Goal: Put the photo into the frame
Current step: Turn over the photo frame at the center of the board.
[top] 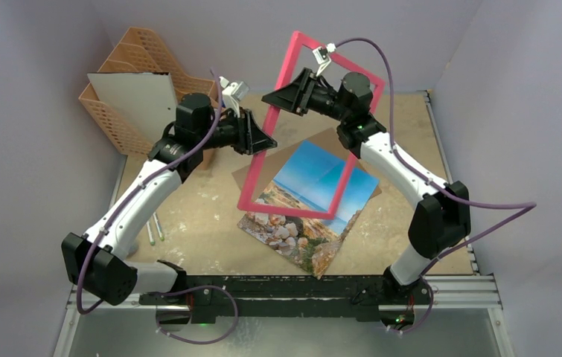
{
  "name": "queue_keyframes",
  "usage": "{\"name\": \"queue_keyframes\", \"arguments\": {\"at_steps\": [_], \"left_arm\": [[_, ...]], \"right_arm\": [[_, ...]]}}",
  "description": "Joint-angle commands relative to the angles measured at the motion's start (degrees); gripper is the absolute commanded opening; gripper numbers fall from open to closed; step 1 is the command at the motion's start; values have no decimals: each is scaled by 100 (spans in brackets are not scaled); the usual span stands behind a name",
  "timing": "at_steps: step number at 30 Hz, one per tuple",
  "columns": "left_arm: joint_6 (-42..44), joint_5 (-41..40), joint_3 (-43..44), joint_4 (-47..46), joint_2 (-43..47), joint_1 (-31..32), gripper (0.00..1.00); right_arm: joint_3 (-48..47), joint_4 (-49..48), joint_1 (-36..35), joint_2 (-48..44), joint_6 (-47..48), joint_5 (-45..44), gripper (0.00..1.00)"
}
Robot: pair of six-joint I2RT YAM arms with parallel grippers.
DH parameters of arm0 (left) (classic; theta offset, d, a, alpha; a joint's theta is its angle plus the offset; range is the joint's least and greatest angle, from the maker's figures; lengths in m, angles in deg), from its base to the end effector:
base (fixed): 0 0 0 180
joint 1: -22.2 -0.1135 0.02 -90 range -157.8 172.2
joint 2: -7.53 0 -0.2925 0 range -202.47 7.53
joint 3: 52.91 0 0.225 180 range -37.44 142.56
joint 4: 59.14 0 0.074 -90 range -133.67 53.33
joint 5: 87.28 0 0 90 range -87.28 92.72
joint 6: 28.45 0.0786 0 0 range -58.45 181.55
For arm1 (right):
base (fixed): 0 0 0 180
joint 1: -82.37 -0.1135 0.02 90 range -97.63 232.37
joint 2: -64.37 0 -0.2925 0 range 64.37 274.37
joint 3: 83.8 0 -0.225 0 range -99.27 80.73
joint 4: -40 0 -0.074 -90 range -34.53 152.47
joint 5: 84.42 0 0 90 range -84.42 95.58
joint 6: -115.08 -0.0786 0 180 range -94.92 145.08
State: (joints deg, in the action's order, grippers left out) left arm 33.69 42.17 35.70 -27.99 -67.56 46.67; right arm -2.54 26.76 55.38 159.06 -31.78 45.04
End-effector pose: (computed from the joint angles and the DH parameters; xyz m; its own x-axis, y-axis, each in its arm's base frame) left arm 0.2450 -0.1664 0.4080 -0.6508 -0.1003 -0.7526 0.6412 0.4582 -0.6155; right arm 0.3310 0.2247 0.4609 -0.6014 0.4192 -0.6801 -0.7089 0.1126 0.6962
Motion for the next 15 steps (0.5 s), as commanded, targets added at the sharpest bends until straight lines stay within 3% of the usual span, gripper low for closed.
{"name": "queue_keyframes", "arguments": {"at_steps": [1,6,15], "left_arm": [[-25,-853,80,-721,223,14,0],[37,-1694,165,-931,472,14,0],[153,-1923,746,-904,227,14,0]], "right_arm": [[-266,564,0,-408,390,-1072,59],[-275,971,-10,-708,664,-2108,79],[-950,1866,-224,-595,906,-2944,83]]}}
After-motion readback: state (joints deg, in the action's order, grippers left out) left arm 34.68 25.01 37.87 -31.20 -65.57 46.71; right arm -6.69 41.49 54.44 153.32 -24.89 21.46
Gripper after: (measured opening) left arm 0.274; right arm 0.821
